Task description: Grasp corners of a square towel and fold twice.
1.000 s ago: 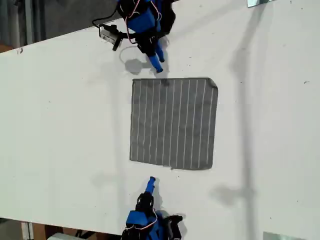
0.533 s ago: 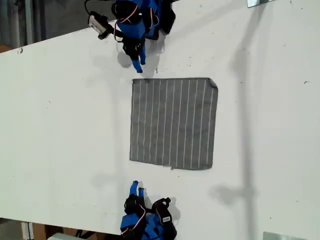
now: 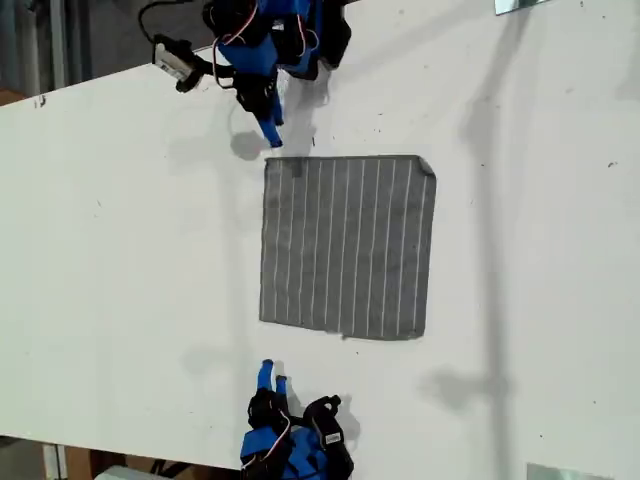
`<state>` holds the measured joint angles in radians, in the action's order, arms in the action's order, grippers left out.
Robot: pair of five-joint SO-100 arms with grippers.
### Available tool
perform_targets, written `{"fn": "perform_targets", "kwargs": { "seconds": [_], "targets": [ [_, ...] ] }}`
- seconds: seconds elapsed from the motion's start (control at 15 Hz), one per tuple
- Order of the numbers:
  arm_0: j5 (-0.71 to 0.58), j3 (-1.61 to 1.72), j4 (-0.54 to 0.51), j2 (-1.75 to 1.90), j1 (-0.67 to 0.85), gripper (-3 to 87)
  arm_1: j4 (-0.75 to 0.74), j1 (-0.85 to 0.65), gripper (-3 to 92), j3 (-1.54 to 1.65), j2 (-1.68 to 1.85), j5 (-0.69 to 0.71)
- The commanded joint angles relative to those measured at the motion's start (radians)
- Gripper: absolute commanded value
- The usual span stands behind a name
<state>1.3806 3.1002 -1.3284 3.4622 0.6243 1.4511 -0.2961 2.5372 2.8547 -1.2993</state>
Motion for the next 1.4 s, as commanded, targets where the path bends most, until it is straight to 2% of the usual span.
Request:
{"fn": "perform_targets", "kwargs": {
  "seconds": [0.0,0.13,0.33,0.53,0.67,0.8,0.87,1.13,1.33],
  "targets": [
    [-0.003,0.008,0.014,0.006,-0.020,22.6,-0.107,0.245,22.8,-0.304,-0.664,-0.066],
    [-0.008,0.008,0.015,0.006,-0.028,23.1,-0.137,0.512,24.5,-0.454,-0.996,-0.247],
    [0.000,0.009,0.018,0.006,-0.029,22.8,-0.181,0.834,24.8,-0.468,-1.014,-0.499],
    [0.002,0.011,0.020,0.006,-0.032,22.8,-0.156,1.020,25.8,-0.643,-1.155,-0.592],
    [-0.002,0.011,0.023,0.006,-0.034,22.8,-0.218,1.071,26.5,-0.833,-1.355,-0.538],
    [-0.003,0.012,0.023,0.006,-0.034,22.8,-0.141,1.054,27.2,-1.095,-1.565,-0.434],
    [-0.002,0.012,0.023,0.006,-0.035,22.7,-0.153,1.032,27.2,-1.140,-1.601,-0.396],
    [-0.009,0.012,0.023,0.006,-0.037,22.7,-0.163,0.937,27.7,-1.129,-1.626,-0.307],
    [-0.015,0.011,0.023,0.006,-0.040,22.7,-0.167,0.914,27.6,-1.095,-1.638,-0.298]
  ]
}}
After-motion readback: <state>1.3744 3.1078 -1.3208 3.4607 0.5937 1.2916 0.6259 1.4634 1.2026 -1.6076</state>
